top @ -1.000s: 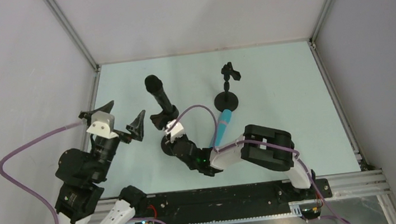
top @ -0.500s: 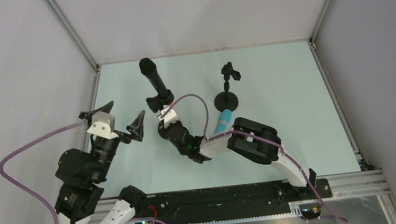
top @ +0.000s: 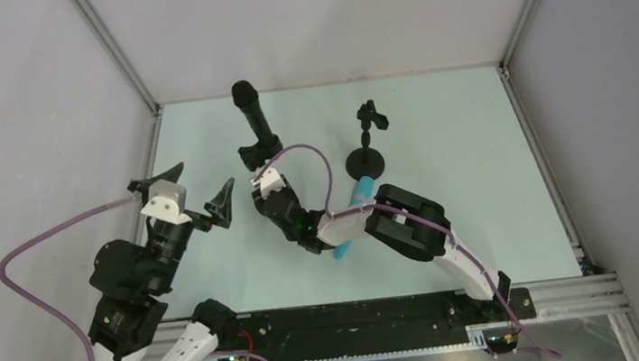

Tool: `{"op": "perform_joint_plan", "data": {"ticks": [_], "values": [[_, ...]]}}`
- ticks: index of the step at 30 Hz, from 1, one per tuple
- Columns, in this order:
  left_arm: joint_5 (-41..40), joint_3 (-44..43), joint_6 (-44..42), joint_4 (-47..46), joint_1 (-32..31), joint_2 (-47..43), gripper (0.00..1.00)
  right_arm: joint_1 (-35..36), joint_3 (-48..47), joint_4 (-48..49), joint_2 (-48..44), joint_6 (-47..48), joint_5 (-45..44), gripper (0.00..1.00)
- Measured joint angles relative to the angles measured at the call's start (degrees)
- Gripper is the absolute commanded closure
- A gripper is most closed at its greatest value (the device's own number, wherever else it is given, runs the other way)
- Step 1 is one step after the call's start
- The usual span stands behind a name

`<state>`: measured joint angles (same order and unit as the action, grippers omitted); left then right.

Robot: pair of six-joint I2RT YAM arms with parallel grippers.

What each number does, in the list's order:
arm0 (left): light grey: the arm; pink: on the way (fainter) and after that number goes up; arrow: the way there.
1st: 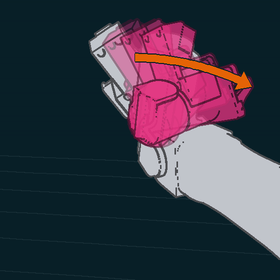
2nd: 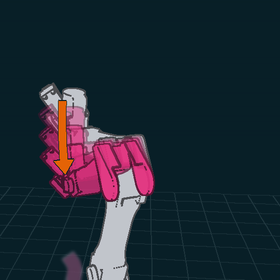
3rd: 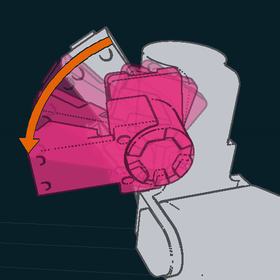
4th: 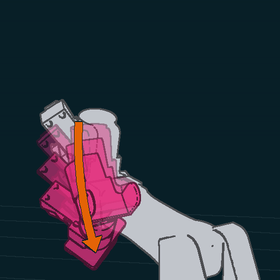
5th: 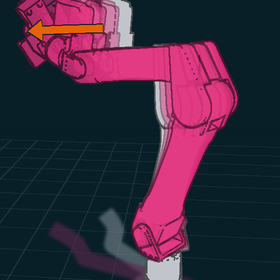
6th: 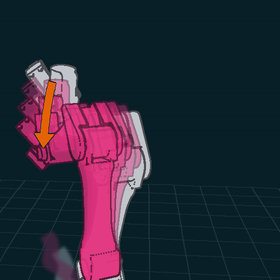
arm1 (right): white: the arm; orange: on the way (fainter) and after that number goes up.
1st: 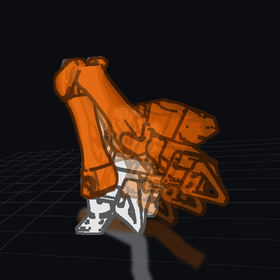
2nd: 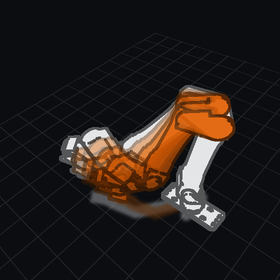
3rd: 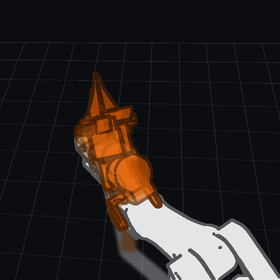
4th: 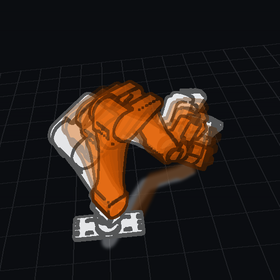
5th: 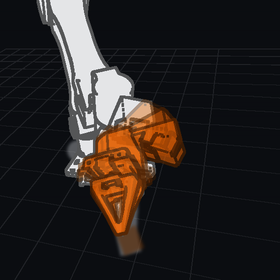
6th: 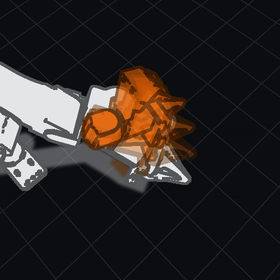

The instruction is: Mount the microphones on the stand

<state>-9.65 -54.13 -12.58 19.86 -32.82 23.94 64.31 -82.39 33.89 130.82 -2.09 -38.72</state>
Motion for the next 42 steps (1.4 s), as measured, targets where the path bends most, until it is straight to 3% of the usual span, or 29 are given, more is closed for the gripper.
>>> {"op": "perform_joint_plan", "data": {"ticks": [11, 17, 26, 32, 42], "values": [[0.8, 0.0, 0.0, 0.0, 0.0, 0.0, 0.0, 0.5, 0.6, -2.8, 0.0, -2.1, -0.5, 0.38], [0.9, -0.1, 0.0, 0.0, 0.0, 0.0, 0.0, 1.0, 6.2, -3.6, -3.8, -2.3, -0.8, 0.29], [1.4, -0.7, 0.0, 0.0, 0.0, 0.0, 0.0, 1.8, 16.3, -7.5, -28.5, -3.7, -1.5, 0.26], [2.7, -0.7, 0.0, 0.0, 0.0, 0.0, 0.0, 0.1, 27.9, -9.2, -47.3, -7.5, -3.7, 0.25], [7.1, 0.7, 0.0, 0.3, 0.0, 0.0, 0.0, -19.1, 42.5, -18.8, -60.2, -14.9, 7.0, 0.22]]}}
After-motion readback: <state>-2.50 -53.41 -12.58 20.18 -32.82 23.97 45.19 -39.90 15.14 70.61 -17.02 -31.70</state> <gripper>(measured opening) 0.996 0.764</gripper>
